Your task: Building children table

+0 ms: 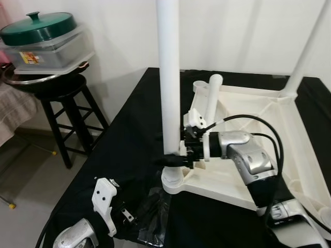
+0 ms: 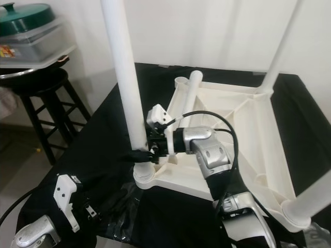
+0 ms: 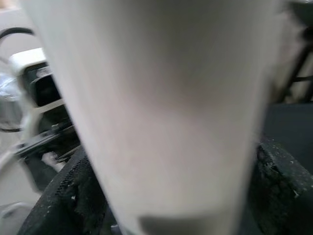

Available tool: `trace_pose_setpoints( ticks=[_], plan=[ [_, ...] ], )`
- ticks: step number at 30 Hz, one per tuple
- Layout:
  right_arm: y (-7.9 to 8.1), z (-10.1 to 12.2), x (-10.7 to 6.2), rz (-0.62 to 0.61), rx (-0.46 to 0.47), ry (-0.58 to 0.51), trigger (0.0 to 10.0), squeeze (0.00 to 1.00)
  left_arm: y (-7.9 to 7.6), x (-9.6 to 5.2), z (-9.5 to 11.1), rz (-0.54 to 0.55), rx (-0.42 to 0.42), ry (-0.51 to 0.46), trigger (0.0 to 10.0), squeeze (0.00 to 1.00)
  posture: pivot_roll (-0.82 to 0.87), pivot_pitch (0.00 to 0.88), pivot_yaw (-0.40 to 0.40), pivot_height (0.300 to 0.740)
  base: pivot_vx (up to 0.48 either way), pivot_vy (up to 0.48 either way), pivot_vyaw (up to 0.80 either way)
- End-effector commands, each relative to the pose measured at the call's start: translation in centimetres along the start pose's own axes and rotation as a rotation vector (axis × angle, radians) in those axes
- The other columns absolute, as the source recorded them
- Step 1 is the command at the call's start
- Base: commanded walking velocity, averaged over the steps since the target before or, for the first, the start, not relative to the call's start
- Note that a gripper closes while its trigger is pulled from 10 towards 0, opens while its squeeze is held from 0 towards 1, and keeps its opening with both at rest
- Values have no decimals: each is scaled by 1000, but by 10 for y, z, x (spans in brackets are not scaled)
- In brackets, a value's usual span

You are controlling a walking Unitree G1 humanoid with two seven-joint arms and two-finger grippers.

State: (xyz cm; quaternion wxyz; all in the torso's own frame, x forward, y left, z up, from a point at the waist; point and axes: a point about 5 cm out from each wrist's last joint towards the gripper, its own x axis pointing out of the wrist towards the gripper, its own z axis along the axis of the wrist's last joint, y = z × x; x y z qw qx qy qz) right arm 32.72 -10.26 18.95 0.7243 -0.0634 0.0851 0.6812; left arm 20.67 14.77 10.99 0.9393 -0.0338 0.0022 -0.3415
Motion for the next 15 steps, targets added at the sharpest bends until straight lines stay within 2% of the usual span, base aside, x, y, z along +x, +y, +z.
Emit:
trace_pose_setpoints(
  ticks=[1,2,3,4,12,14,15],
  plan=[
    [0,4,2,35,-13,-1,10000,0,0,-1,-4,0,-10,17,10000,0,11,12,17,740,0,0,0],
    [-5,5,2,47,8,-4,4902,0,0,-1,-4,0,-8,19,10000,0,11,12,17,740,0,0,0],
    [-5,5,2,47,8,-4,4902,0,0,-1,-4,0,-8,19,10000,0,11,12,17,740,0,0,0],
    [-9,6,2,71,28,-4,0,0,0,-1,-4,1,-7,19,10000,0,22,6,15,740,0,0,0],
    [-17,-1,-5,111,73,28,0,0,0,-1,-5,1,-6,21,10000,0,23,3,15,740,0,0,0],
    [-15,-13,-16,121,91,48,0,0,-1,-1,-4,-1,-6,20,10000,0,21,12,6,740,0,0,0],
    [-15,-13,-16,121,91,48,0,0,-1,-1,-4,-1,-6,20,10000,0,21,12,6,740,0,0,0]
  ],
)
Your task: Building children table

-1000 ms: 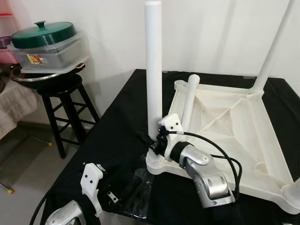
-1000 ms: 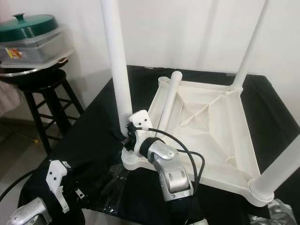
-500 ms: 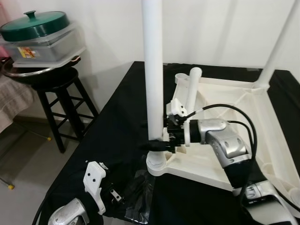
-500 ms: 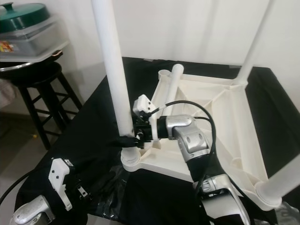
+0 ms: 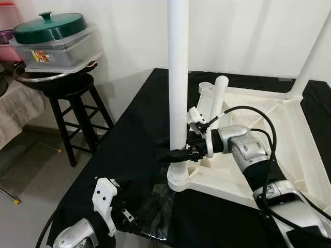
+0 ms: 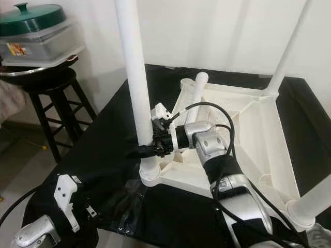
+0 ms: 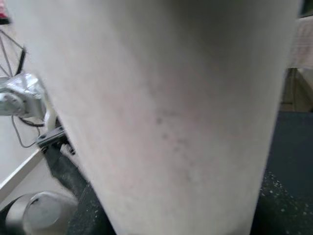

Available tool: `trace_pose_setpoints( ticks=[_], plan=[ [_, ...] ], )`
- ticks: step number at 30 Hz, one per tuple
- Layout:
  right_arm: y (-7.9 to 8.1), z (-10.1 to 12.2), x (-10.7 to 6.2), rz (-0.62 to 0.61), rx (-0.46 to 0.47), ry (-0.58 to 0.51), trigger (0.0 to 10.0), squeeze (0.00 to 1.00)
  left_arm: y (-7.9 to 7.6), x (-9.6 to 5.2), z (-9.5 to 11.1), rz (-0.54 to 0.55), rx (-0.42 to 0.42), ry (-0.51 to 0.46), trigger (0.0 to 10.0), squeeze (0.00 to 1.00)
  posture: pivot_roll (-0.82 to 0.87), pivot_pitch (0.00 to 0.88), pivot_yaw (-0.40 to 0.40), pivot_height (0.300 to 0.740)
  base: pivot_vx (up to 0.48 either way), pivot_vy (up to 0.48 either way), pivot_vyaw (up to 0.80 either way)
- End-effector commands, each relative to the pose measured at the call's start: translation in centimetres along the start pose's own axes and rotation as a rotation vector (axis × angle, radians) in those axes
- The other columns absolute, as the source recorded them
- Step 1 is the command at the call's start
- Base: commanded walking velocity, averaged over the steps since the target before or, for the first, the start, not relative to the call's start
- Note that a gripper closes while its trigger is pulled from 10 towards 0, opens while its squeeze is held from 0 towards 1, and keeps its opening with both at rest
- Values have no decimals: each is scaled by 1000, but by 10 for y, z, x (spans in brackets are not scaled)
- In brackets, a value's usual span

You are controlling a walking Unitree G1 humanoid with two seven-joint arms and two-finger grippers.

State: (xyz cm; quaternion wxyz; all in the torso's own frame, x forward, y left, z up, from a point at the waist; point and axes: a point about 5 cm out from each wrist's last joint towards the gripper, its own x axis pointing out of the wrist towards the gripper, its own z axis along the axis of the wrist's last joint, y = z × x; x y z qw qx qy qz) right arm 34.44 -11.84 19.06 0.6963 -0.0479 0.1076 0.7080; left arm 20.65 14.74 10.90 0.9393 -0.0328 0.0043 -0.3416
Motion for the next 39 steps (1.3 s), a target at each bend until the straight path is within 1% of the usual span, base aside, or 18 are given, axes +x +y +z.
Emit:
trace_pose_setpoints(
  ticks=[1,6,8,10,11,13,15,20,21,24,25,28,29,31,32,33,34,39],
  plan=[
    [3,-12,0,38,47,34,0,0,-1,-1,-3,-1,-6,15,10000,0,21,12,6,740,0,0,0],
    [14,-43,-9,-153,70,65,0,0,-3,-3,-2,1,-9,8,10000,0,9,31,2,740,0,0,0],
    [11,-62,10,-633,92,68,0,0,-2,-7,-1,1,-8,9,10000,0,4,45,4,740,0,0,0],
    [48,-82,33,-847,304,15,0,0,-2,-7,0,-1,-11,9,10000,0,-15,61,21,740,0,0,0],
    [59,-85,36,-858,364,-1,0,0,-1,-7,1,-1,-12,9,10000,0,-15,59,25,740,0,0,0],
    [62,-81,39,-842,321,4,0,0,-1,-7,0,-2,-13,11,10000,0,-32,49,38,740,0,0,0],
    [47,-74,27,-891,259,0,0,0,0,-6,0,-8,-18,12,10000,0,-40,48,43,740,0,0,0],
    [42,-70,26,-877,245,10,0,0,0,-5,0,-18,-20,17,10000,0,-27,43,31,740,0,0,0],
    [44,-66,30,-867,244,5,9725,0,0,-5,0,-11,-18,14,10000,0,-26,43,31,740,0,0,0],
    [44,-52,32,-747,192,-47,10000,16,1,-5,0,-4,-18,9,10000,0,-20,38,28,740,0,0,0],
    [43,-42,31,-677,171,-80,10000,1000,1,-4,0,-2,-18,8,10000,0,-21,34,26,740,0,0,0],
    [35,-21,17,-548,103,-156,10000,1000,1,-4,0,-1,-15,7,10000,0,-20,32,26,740,0,0,0],
    [32,-8,6,-422,62,-193,10000,1000,1,-3,0,-2,-15,8,10000,0,-15,26,29,740,0,0,0],
    [32,-6,4,-390,47,-190,10000,1000,1,-3,0,-2,-15,8,10000,0,-15,26,29,740,0,0,0],
    [32,-7,0,-294,24,-147,10000,82,1,-2,-1,-4,-16,10,10000,0,-10,17,27,740,0,0,0],
    [32,-7,0,-294,24,-147,10000,82,1,-2,-1,-4,-16,10,10000,0,-10,17,27,740,0,0,0],
    [33,-10,-4,-139,-11,-54,10000,0,1,-1,-1,-8,-16,12,10000,0,-3,15,26,740,0,0,0],
    [27,-6,-2,-12,13,-31,10000,0,1,-1,-3,-7,-14,14,10000,0,11,4,20,740,0,0,0]
  ],
)
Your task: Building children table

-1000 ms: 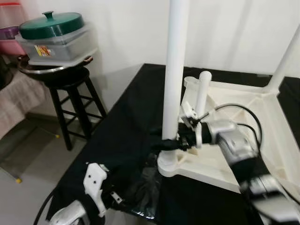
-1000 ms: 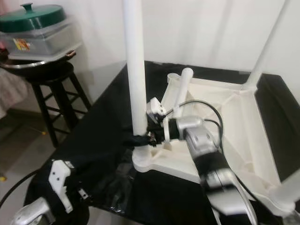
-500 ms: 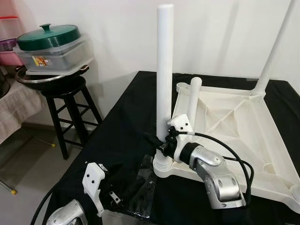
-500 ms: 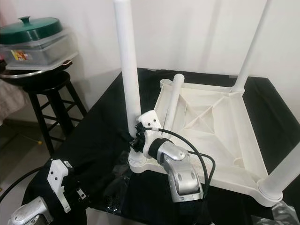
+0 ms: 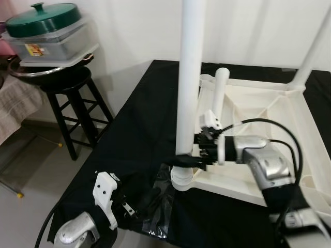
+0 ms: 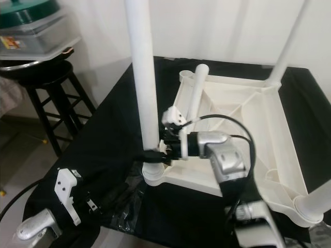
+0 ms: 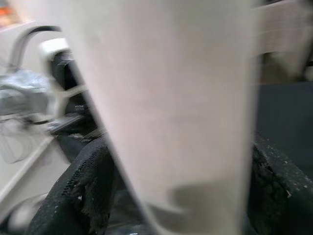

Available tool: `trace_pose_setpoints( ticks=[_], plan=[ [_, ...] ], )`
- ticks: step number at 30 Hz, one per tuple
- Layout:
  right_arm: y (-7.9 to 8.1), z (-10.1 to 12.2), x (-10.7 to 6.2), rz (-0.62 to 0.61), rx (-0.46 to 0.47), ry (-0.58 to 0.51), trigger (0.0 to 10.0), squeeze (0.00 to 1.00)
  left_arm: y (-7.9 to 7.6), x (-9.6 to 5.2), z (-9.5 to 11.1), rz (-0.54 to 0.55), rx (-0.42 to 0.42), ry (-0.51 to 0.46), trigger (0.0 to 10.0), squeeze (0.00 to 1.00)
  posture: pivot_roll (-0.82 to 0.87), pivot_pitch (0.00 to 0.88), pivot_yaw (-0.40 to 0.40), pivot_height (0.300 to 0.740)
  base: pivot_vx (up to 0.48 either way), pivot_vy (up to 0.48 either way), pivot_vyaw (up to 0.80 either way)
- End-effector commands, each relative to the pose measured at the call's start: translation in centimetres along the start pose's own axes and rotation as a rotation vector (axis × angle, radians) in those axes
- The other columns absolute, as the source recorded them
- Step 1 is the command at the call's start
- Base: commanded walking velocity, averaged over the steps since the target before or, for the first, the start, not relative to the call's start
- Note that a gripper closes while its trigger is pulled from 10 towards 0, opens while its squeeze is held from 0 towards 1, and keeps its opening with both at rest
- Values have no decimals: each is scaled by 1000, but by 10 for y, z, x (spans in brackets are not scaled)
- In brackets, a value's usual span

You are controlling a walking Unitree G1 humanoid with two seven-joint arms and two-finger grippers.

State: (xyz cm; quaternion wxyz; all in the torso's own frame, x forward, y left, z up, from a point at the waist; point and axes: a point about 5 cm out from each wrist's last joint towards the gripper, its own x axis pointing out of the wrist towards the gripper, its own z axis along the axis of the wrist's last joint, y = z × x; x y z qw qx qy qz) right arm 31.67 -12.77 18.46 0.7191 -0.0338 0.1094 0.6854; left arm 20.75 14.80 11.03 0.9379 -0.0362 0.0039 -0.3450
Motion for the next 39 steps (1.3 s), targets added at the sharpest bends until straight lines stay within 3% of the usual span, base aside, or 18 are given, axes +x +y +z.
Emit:
trace_pose_setpoints(
  ticks=[1,3,4,5,19,21,22,24,25,26,27,28,29,31,34,35,38,39],
  plan=[
    [-6,7,8,60,-8,-8,10000,0,0,-1,-5,1,-7,18,10000,0,13,2,19,740,0,0,0],
    [-11,9,10,71,-4,-6,10000,0,1,-1,-5,2,-7,18,10000,0,13,2,19,740,0,0,0],
    [-17,10,10,85,16,-3,8471,0,1,-1,-5,3,-6,19,10000,0,22,0,17,740,0,0,0],
    [-21,9,9,97,38,6,0,0,1,-1,-6,3,-7,20,10000,0,31,0,13,740,0,0,0],
    [-26,-5,-8,69,58,59,0,0,-2,-4,-5,10,2,19,10000,0,45,29,-6,740,0,0,0],
    [-25,-18,-10,-51,66,77,0,0,-4,-5,-4,13,4,17,10000,0,46,39,-18,740,0,0,0],
    [-30,-34,7,-356,86,90,0,0,-4,-6,-3,15,6,16,10000,0,53,45,-35,740,0,0,0],
    [-30,-34,7,-356,86,90,0,0,-4,-6,-3,15,6,16,10000,0,53,45,-35,740,0,0,0],
    [-11,-57,30,-576,215,77,0,0,-4,-7,-2,17,9,16,10000,0,42,56,-27,740,0,0,0],
    [-11,-57,30,-576,215,77,0,0,-4,-7,-2,17,9,16,10000,0,42,56,-27,740,0,0,0],
    [15,-70,47,-704,274,71,0,0,-3,-7,-2,21,15,18,10000,0,31,63,-12,740,0,0,0],
    [15,-70,47,-704,274,71,0,0,-3,-7,-2,21,15,18,10000,0,31,63,-12,740,0,0,0],
    [33,-71,57,-714,274,70,0,0,-3,-7,-2,23,21,20,10000,0,25,59,-6,740,0,0,0],
    [33,-66,56,-718,271,36,0,0,-2,-6,-2,24,22,19,10000,0,-4,54,5,740,0,0,0],
    [13,-56,42,-725,216,23,0,0,-2,-3,-2,23,21,17,10000,0,-4,46,-6,740,0,0,0],
    [11,-55,41,-726,216,25,1804,0,-2,-2,-2,28,23,15,10000,0,-4,43,-8,740,0,0,0],
    [9,-53,40,-735,212,39,1804,0,-2,-2,-2,35,25,11,10000,0,-1,41,-8,740,0,0,0],
    [9,-48,42,-714,215,27,10000,0,-1,-1,-2,40,27,10,10000,0,0,35,-8,740,0,0,0]
  ],
)
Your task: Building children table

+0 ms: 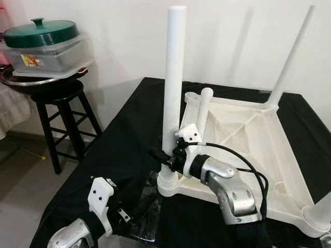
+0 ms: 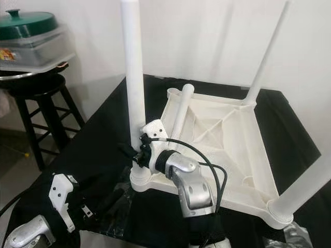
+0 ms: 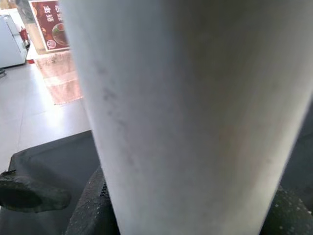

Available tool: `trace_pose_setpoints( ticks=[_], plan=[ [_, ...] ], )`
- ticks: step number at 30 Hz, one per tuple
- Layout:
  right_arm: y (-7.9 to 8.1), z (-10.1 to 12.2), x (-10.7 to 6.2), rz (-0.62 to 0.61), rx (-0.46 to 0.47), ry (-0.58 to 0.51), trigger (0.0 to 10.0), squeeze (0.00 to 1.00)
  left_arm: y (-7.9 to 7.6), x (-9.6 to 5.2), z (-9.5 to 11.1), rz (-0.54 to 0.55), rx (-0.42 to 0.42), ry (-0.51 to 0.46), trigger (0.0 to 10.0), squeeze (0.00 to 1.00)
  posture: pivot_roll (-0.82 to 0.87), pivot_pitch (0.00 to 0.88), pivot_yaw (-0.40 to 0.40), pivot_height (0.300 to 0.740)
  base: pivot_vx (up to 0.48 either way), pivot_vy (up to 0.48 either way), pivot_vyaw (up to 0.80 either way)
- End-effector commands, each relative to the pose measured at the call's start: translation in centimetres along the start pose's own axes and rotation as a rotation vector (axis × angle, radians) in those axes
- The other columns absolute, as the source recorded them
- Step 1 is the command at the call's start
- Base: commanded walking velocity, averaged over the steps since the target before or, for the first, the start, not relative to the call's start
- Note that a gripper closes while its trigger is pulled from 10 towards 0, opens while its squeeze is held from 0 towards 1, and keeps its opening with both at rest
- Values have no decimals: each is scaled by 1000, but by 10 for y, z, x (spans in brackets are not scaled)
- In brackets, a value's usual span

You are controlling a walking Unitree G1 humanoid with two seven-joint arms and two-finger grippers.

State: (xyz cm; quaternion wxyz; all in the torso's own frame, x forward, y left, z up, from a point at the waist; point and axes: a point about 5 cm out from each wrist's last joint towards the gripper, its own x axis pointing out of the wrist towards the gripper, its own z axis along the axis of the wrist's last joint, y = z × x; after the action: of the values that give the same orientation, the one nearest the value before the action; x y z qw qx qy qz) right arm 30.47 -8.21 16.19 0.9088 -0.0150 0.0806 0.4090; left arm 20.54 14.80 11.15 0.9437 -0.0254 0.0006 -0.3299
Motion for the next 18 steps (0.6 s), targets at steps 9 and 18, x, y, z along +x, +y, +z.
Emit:
trace_pose_setpoints(
  ticks=[9,18],
  plan=[
    [-14,12,-5,386,-52,71,10000,1000,3,3,-4,6,7,17,10000,0,4,8,4,740,0,0,0],
    [-35,29,7,677,-120,110,10000,0,5,3,-6,3,10,29,10000,0,29,0,19,740,0,0,0]
  ],
)
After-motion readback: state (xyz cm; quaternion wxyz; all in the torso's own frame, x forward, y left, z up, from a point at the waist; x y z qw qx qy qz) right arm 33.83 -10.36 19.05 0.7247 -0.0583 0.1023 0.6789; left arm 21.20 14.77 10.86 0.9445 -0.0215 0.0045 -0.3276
